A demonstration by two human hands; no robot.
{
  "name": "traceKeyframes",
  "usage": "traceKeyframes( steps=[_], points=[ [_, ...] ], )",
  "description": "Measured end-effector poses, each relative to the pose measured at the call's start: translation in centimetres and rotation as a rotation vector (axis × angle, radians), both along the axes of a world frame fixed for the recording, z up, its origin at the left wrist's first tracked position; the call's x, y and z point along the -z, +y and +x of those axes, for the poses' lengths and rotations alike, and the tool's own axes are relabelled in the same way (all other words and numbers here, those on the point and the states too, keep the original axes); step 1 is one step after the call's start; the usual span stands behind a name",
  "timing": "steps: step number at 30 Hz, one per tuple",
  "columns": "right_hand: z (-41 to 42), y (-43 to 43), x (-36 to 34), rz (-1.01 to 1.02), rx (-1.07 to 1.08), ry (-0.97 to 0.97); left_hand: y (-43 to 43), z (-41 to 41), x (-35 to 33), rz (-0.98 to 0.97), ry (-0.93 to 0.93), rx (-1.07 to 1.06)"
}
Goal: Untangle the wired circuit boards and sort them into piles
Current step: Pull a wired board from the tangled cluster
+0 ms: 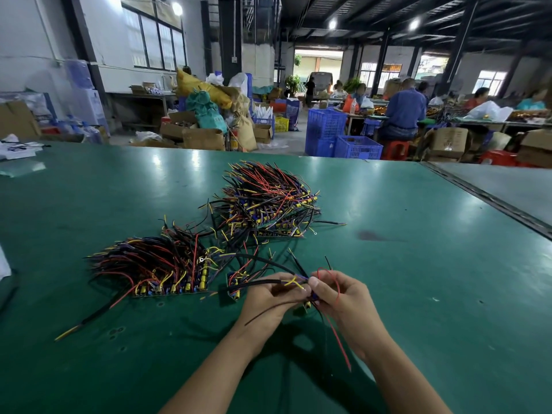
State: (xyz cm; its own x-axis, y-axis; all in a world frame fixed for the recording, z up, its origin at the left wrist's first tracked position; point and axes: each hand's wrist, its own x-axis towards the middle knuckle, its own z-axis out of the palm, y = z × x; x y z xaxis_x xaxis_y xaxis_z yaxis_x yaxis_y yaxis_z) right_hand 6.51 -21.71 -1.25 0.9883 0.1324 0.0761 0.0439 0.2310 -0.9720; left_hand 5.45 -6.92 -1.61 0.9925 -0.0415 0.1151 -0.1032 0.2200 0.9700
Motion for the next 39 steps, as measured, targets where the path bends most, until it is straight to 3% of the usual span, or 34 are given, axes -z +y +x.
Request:
traceKeyframes(
  steps=[11, 20, 32, 39],
  points=[
    [0.0, -1.1, 0.0, -0.086, -0.147, 0.009, 0.7, -0.4, -0.1, -0.079, 0.051, 0.048],
    [-0.6, -0.6, -0.1, 0.181, -0.275, 0.137, 1.6, -0.6, -0.4, -0.161, 0.044, 0.089],
    [-0.6, -0.6, -0.2, 0.223, -0.334, 0.21, 2.0, -0.9, -0.7, -0.193, 0.128, 0.125],
    [-0.4, -0.2, -0.5, 0.334, -0.212, 0.277, 1.8, -0.6, -0.7, -0.336, 0.209, 0.079]
  ],
)
